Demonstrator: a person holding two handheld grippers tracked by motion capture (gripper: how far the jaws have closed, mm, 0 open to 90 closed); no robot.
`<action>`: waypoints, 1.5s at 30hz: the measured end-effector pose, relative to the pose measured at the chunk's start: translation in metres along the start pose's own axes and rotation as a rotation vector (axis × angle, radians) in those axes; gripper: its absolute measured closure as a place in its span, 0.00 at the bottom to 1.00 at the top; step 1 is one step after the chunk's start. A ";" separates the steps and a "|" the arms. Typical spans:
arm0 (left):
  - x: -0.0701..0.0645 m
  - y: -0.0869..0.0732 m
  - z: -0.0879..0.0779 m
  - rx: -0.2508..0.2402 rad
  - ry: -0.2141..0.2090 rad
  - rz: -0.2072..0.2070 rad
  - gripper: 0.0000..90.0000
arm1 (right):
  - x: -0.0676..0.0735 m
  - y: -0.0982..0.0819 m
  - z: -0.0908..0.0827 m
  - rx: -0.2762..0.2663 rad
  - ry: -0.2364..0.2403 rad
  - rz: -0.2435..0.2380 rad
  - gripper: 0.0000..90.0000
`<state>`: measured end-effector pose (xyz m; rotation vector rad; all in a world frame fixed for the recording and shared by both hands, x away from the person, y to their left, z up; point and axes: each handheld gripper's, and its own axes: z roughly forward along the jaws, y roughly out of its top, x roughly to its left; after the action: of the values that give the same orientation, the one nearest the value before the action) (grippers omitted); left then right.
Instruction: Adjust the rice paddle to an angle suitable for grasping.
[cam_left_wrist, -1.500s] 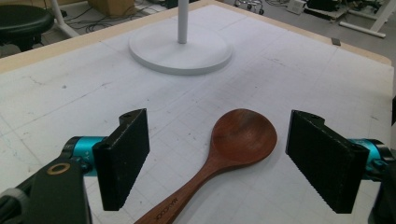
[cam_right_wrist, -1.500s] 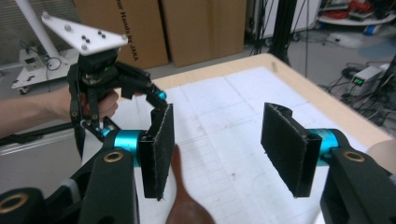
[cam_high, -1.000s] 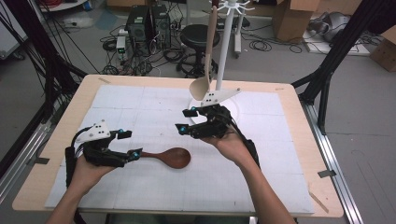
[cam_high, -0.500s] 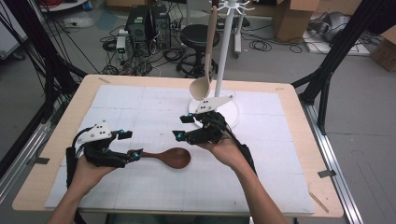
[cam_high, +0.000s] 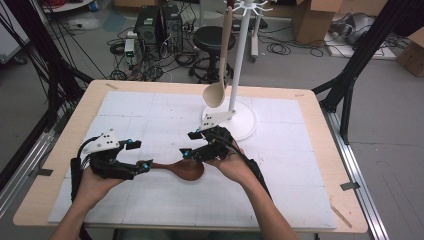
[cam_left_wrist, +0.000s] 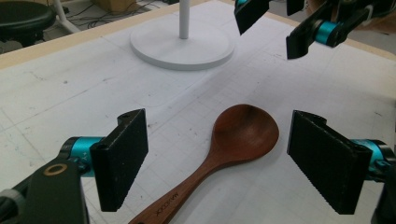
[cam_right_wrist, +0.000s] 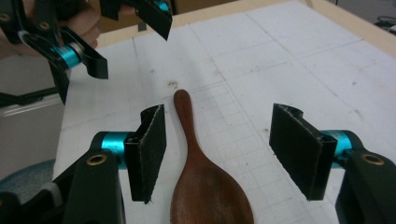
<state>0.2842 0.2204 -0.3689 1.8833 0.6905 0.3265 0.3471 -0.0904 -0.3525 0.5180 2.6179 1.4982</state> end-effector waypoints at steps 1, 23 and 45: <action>0.000 0.000 0.000 0.000 -0.001 0.002 0.23 | 0.000 -0.001 0.003 0.004 0.001 0.002 0.40; -0.001 0.000 0.001 0.002 -0.003 -0.003 0.23 | 0.000 -0.017 0.051 0.066 0.010 0.005 0.39; -0.001 -0.001 0.002 0.004 -0.003 -0.001 0.23 | 0.000 -0.026 0.078 0.130 0.020 -0.005 0.38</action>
<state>0.2845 0.2186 -0.3707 1.8869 0.6913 0.3219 0.3592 -0.0379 -0.4148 0.5089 2.7435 1.3451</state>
